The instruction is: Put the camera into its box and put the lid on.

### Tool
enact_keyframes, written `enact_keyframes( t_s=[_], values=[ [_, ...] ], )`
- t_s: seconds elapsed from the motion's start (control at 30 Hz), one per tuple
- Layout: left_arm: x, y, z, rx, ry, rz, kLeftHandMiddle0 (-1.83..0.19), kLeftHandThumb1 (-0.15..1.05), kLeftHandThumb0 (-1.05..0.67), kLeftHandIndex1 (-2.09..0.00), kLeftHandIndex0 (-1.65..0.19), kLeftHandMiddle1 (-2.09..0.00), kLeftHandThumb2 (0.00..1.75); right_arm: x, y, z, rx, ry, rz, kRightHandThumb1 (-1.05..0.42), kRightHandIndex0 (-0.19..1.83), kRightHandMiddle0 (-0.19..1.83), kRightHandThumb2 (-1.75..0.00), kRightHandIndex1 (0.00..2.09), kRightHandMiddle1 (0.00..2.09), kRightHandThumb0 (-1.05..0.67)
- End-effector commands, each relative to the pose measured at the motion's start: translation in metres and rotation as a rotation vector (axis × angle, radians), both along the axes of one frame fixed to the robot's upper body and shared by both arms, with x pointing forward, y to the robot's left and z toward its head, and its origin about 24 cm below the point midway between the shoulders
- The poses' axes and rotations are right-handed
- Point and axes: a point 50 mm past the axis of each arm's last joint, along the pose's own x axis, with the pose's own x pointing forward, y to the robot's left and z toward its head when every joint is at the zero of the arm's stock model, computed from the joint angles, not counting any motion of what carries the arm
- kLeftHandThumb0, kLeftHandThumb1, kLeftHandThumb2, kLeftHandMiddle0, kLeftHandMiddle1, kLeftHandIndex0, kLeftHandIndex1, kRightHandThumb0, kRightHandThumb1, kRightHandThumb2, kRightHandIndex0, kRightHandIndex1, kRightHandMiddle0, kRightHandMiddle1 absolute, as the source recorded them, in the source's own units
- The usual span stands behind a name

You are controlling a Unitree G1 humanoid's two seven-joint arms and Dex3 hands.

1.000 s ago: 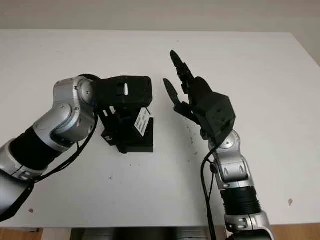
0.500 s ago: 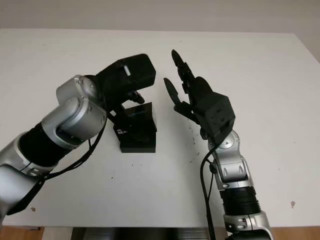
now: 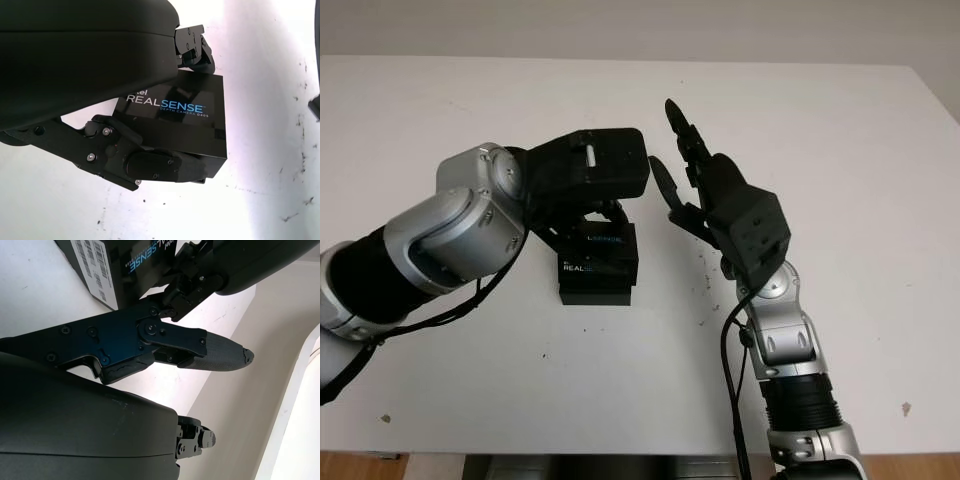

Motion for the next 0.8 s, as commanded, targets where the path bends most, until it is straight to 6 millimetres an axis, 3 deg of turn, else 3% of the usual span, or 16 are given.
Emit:
enact_keyframes(
  t_s=[0.0,0.1,0.23,0.3,0.37,0.4,0.53,0.63,0.7,0.77],
  values=[
    [-0.007,-0.01,0.005,0.013,-0.005,-0.077,0.19,1.05,-0.52,-0.48,0.19,-0.83,0.44,-0.001,-0.003,0.001,-0.003,-0.002,-0.008,-1.05,-0.09,-0.03,-0.61,0.05,0.06,-0.79],
    [-0.008,-0.01,0.006,0.031,-0.012,-0.086,0.19,1.05,-0.51,-0.37,0.19,-0.85,0.4,-0.001,-0.003,0.001,-0.013,-0.003,-0.015,-1.05,-0.09,-0.02,-0.61,0.05,0.06,-0.78],
    [-0.008,-0.007,0.006,0.058,-0.033,-0.107,0.19,1.05,-0.51,-0.18,0.19,-0.69,0.39,-0.001,-0.003,0.001,-0.015,-0.01,-0.017,-1.05,-0.08,-0.01,-0.61,0.06,0.06,-0.78],
    [-0.008,-0.005,0.006,0.059,-0.041,-0.109,0.19,1.05,-0.5,-0.17,0.14,-0.87,0.39,-0.001,-0.004,0.001,-0.02,-0.009,-0.016,-1.05,-0.08,-0.02,-0.61,0.05,0.06,-0.77],
    [-0.008,-0.004,0.005,0.059,-0.048,-0.116,0.19,1.05,-0.48,-0.41,0.17,-1.08,0.38,-0.001,-0.005,0.001,-0.03,-0.008,-0.016,-1.05,-0.09,-0.02,-0.61,0.05,0.06,-0.77],
    [-0.008,-0.003,0.005,0.061,-0.051,-0.12,0.19,1.05,-0.47,-0.46,0.18,-1.02,0.38,-0.001,-0.004,0.001,-0.03,-0.008,-0.016,-1.05,-0.09,-0.02,-0.61,0.05,0.06,-0.77],
    [-0.008,0.0,0.005,0.064,-0.06,-0.128,0.19,1.05,-0.48,-0.12,0.19,-0.52,0.39,-0.001,-0.005,0.001,-0.02,-0.011,-0.013,-1.05,-0.08,-0.02,-0.61,0.05,0.06,-0.77],
    [-0.01,0.003,0.001,0.05,-0.097,-0.161,0.19,1.05,-0.48,-0.09,0.18,-0.58,0.38,-0.001,-0.005,0.001,-0.021,-0.008,-0.012,-1.05,-0.08,-0.02,-0.6,0.06,0.06,-0.77],
    [-0.013,0.005,0.0,0.057,-0.125,-0.19,0.19,1.05,-0.49,-0.03,0.19,-0.29,0.38,-0.001,-0.005,0.001,-0.025,-0.006,-0.012,-1.05,-0.08,-0.02,-0.6,0.05,0.06,-0.77],
    [-0.014,0.006,-0.001,0.053,-0.132,-0.202,0.19,1.05,-0.5,-0.01,0.19,-0.16,0.39,-0.001,-0.005,0.001,-0.026,-0.007,-0.013,-1.05,-0.08,-0.02,-0.6,0.05,0.06,-0.78]
  ],
)
